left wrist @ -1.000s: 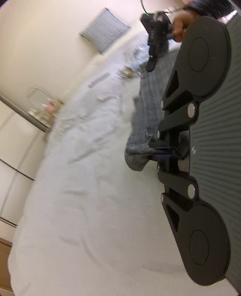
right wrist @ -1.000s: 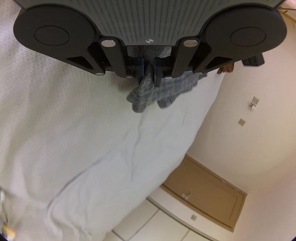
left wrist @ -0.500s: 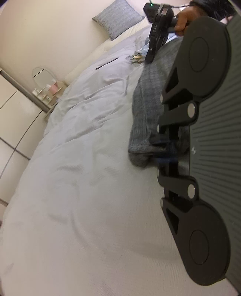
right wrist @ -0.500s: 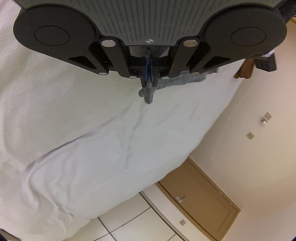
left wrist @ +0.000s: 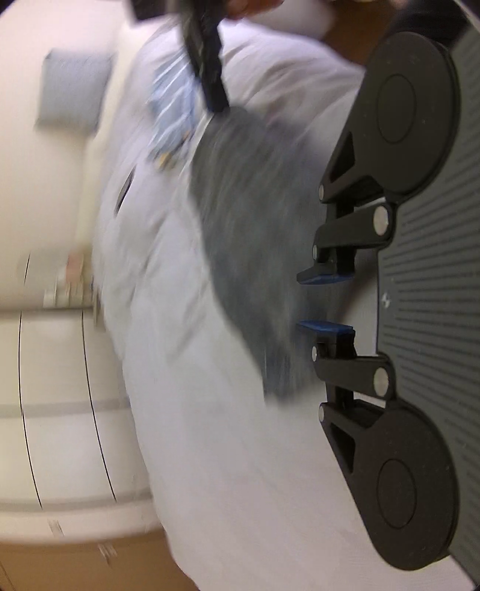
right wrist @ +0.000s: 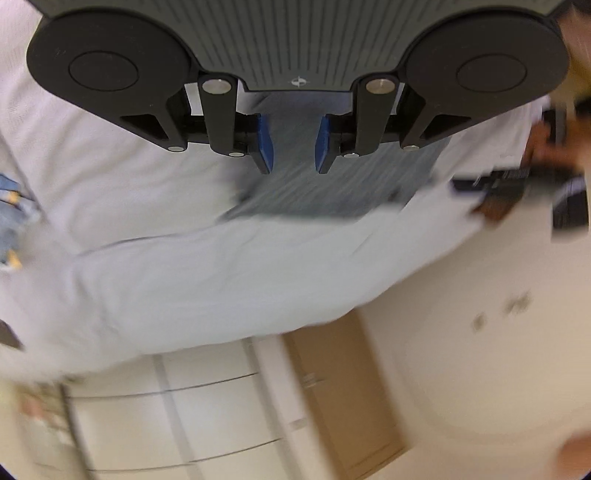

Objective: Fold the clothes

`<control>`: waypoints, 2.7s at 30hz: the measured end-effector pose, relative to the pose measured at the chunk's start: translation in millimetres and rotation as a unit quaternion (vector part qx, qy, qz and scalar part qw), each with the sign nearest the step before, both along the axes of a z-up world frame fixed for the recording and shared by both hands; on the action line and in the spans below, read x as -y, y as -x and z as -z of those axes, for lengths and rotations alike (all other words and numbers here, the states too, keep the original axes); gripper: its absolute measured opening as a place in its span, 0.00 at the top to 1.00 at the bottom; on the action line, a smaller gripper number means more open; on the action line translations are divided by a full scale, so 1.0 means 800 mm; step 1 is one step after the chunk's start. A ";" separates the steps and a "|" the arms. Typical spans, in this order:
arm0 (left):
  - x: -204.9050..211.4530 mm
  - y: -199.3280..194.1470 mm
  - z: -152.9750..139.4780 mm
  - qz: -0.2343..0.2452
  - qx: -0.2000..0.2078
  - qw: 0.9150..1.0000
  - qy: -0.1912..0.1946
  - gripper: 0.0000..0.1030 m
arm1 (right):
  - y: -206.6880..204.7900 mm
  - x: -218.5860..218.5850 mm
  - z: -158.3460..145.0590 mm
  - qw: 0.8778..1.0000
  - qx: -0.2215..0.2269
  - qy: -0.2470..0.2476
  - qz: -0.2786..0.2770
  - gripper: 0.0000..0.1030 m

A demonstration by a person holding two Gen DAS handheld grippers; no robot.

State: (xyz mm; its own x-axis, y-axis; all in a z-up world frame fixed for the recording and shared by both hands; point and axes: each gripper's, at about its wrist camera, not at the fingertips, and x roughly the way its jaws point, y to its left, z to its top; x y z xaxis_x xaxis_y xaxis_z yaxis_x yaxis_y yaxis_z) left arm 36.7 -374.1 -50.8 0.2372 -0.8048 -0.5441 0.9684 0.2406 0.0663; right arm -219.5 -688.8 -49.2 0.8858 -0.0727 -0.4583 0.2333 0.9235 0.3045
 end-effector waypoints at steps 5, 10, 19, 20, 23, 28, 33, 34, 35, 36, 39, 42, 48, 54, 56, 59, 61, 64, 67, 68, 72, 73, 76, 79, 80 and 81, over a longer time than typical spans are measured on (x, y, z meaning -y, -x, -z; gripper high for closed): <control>0.038 -0.016 0.025 -0.015 -0.011 1.000 -0.009 0.82 | -0.035 -0.031 0.017 0.999 -0.003 -0.015 -0.036 0.72; 0.019 -0.058 0.050 -0.063 -0.005 0.997 -0.048 0.90 | -0.051 -0.004 0.043 0.999 -0.028 -0.013 -0.024 1.00; 0.019 -0.032 0.008 -0.042 0.007 0.999 0.011 0.89 | -0.036 -0.008 0.011 0.999 -0.013 0.040 -0.002 0.87; 0.030 -0.028 0.012 -0.031 0.005 0.999 0.009 0.87 | -0.043 -0.007 0.008 0.999 -0.008 0.041 -0.007 0.87; 0.063 -0.025 0.039 -0.018 0.007 1.000 -0.023 0.87 | -0.082 -0.007 0.016 0.997 -0.028 0.057 -0.035 0.87; 0.064 -0.042 0.043 -0.037 -0.001 0.999 -0.022 0.90 | -0.098 0.044 0.054 0.996 -0.068 0.054 0.031 1.00; 0.056 -0.056 0.026 -0.057 -0.014 0.998 0.002 0.91 | -0.076 0.080 0.041 0.995 -0.054 0.038 0.081 0.89; 0.059 -0.056 0.022 -0.053 -0.020 0.998 0.007 0.91 | -0.071 0.081 0.033 0.995 -0.041 0.037 0.078 0.89; 0.067 -0.055 0.019 -0.041 -0.026 0.999 0.010 0.90 | -0.075 0.078 0.026 0.996 -0.031 0.040 0.069 0.89; 0.075 -0.054 0.020 -0.028 -0.027 0.999 0.010 0.90 | -0.082 0.076 0.021 0.998 -0.021 0.038 0.051 0.88; 0.101 -0.060 0.039 -0.021 -0.010 1.000 -0.016 0.90 | -0.123 0.060 0.022 0.998 -0.038 0.051 -0.017 0.86; 0.115 -0.084 0.062 -0.039 -0.014 0.999 -0.032 0.89 | -0.170 0.042 0.030 0.991 -0.072 0.076 -0.089 0.82; 0.112 -0.111 0.056 -0.085 -0.002 0.996 -0.030 0.95 | -0.209 0.072 0.061 0.990 -0.099 0.096 -0.042 0.81; 0.079 -0.094 0.017 -0.099 0.017 0.995 0.015 0.95 | -0.181 0.091 0.039 0.991 -0.088 0.102 0.018 0.77; 0.079 -0.071 0.021 -0.062 0.013 0.998 0.011 0.91 | -0.168 0.078 0.025 0.990 -0.075 0.116 0.014 0.76; 0.086 -0.040 0.038 -0.008 0.018 1.000 -0.018 0.90 | -0.161 0.047 0.011 0.993 -0.047 0.106 -0.020 0.72; 0.090 -0.040 0.061 -0.009 0.046 0.998 -0.047 0.90 | -0.168 0.031 0.018 0.992 -0.054 0.106 -0.052 0.70; 0.086 -0.070 0.073 -0.033 0.048 0.997 -0.051 0.88 | -0.189 0.014 0.044 0.983 -0.097 0.131 -0.089 0.69; 0.083 -0.094 0.070 -0.054 0.049 0.996 -0.051 0.97 | -0.193 0.035 0.065 0.981 -0.111 0.130 -0.089 0.70; 0.082 -0.101 0.068 -0.060 0.051 0.996 -0.051 0.97 | -0.193 0.044 0.067 0.983 -0.108 0.126 -0.084 0.69; 0.075 -0.108 0.062 -0.072 0.059 0.994 -0.052 0.97 | -0.194 0.050 0.069 0.985 -0.107 0.128 -0.053 0.88; 0.073 -0.106 0.061 -0.075 0.061 0.994 -0.051 0.97 | -0.190 0.054 0.070 0.985 -0.109 0.131 -0.039 0.80; 0.069 -0.087 0.045 -0.076 0.064 0.994 -0.034 0.97 | -0.170 0.062 0.060 0.987 -0.100 0.127 -0.013 0.75; 0.079 -0.065 0.027 -0.034 0.033 0.999 -0.008 0.94 | -0.152 0.058 0.046 0.988 -0.079 0.132 -0.019 0.74; 0.087 -0.059 0.025 -0.016 0.022 1.000 -0.007 0.92 | -0.155 0.055 0.046 0.988 -0.075 0.134 -0.031 0.73; 0.092 -0.058 0.026 -0.010 0.019 1.000 -0.008 0.92 | -0.160 0.048 0.045 0.987 -0.073 0.136 -0.046 0.73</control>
State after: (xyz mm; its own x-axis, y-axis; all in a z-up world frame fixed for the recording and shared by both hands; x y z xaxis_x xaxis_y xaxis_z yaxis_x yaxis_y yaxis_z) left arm 82.7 -448.0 -71.3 0.2744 -0.7905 -0.5475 0.9599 0.2593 0.1067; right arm -91.1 -727.2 -85.0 0.8199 -0.1332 -0.5569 0.1676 0.9858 0.0109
